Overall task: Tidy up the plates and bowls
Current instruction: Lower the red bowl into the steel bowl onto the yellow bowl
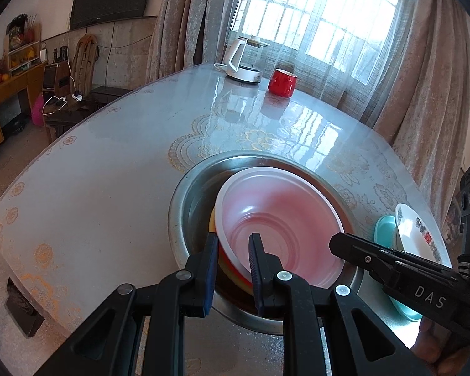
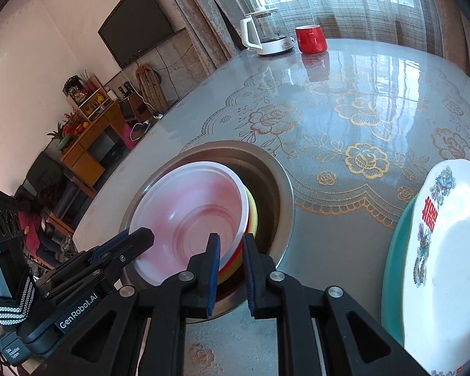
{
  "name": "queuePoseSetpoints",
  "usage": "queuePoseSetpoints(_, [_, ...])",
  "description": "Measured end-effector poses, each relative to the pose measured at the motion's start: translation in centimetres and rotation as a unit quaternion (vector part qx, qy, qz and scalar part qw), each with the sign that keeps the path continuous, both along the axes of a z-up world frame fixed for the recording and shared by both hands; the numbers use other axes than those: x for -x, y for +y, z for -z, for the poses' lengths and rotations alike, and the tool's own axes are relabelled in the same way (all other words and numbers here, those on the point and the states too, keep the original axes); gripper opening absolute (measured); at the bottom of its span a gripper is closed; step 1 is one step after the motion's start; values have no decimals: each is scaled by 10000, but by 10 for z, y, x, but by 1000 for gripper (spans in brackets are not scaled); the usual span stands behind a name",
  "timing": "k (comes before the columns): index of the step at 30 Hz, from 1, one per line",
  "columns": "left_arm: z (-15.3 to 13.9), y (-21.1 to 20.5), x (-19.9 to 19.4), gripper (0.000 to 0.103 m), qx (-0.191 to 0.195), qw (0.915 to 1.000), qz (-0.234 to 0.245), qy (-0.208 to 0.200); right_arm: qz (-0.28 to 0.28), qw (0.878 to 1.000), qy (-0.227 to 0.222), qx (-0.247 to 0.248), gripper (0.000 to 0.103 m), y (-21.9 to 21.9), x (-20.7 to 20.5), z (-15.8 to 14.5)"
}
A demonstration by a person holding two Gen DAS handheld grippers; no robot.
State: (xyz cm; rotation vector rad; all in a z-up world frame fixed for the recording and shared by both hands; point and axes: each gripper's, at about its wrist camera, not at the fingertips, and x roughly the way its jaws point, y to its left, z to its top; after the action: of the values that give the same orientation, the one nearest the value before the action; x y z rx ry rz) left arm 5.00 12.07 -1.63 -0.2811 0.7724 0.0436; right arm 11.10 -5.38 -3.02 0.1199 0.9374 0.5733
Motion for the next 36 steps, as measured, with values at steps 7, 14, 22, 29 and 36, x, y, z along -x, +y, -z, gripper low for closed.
queuePoseSetpoints(7, [2, -2, -3, 18, -147, 9999, -30, 16, -47, 9999, 125, -50, 15, 0, -4, -1])
queuePoseSetpoints(14, [2, -5, -7, 18, -264, 9996, -45, 6, 17, 9999, -79, 151, 14, 3, -4, 0])
queuePoseSetpoints(22, [3, -8, -10, 18, -468, 9989, -83, 0, 86, 9995, -160, 256, 13, 4, -8, -1])
queuePoseSetpoints(29, [4, -14, -12, 18, -669, 9977, -105, -46, 153, 9988, -252, 400, 12, 7, -9, -2])
queuePoseSetpoints(36, [5, -18, -15, 18, -851, 9963, -140, -55, 193, 9979, -364, 493, 12, 9, -11, -2])
